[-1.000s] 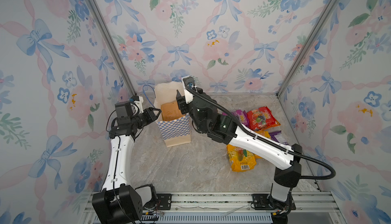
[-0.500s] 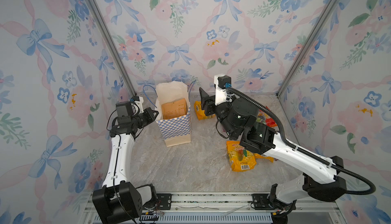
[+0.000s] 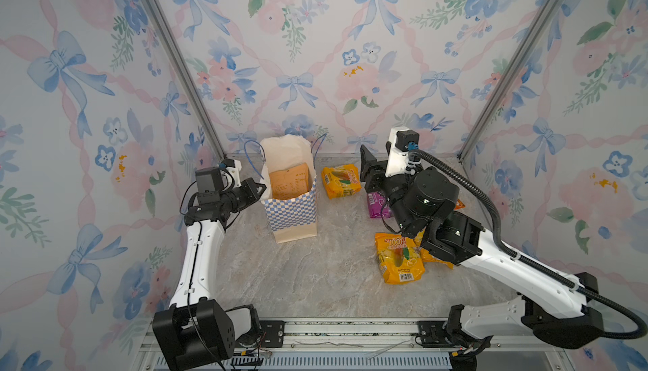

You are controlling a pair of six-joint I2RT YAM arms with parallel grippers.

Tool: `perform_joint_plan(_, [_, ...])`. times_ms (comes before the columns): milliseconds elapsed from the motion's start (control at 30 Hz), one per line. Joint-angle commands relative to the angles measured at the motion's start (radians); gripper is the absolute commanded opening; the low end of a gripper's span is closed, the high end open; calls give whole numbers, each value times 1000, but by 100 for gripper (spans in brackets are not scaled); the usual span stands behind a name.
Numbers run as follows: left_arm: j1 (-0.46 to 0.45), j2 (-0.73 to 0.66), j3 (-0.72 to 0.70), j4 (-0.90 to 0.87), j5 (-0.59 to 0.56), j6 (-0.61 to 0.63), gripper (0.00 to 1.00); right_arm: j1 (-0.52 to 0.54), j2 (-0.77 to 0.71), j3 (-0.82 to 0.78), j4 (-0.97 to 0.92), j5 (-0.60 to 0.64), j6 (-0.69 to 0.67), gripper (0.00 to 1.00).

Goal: Place the snacks into the paper bag
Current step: Shake the paper bag at the middle-left of the table.

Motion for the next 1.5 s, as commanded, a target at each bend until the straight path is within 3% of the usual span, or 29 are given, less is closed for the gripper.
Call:
perform_joint_plan(0, [-22,12,25,6,34,-9,0,-45,-41,-20,-72,25,69,66])
perform_joint_plan(267, [-67,18,42,8,51,-3,0,-265,-142,-90,-254,-190,371,68])
perform_joint_plan(400, [-82,17,46,12,57,1,0,-337,-176,-123,-288,-242,425,69])
perform_joint_plan(733, [-108,-15,15,13,55,9,0,-370,-174,-134,-343,-244,444,71])
perform_joint_plan(1133, [-109,-91,-25,25,146,69,0,-407,-147,-138,-434,-236,505,73])
perform_joint_plan(1300, [-109,-80,-69,82,207,53,0,-425,-130,-140,-474,-245,531,74])
perform_joint_plan(1467, [-107,-44,-90,87,188,42,0,-446,-118,-167,-500,-253,560,76])
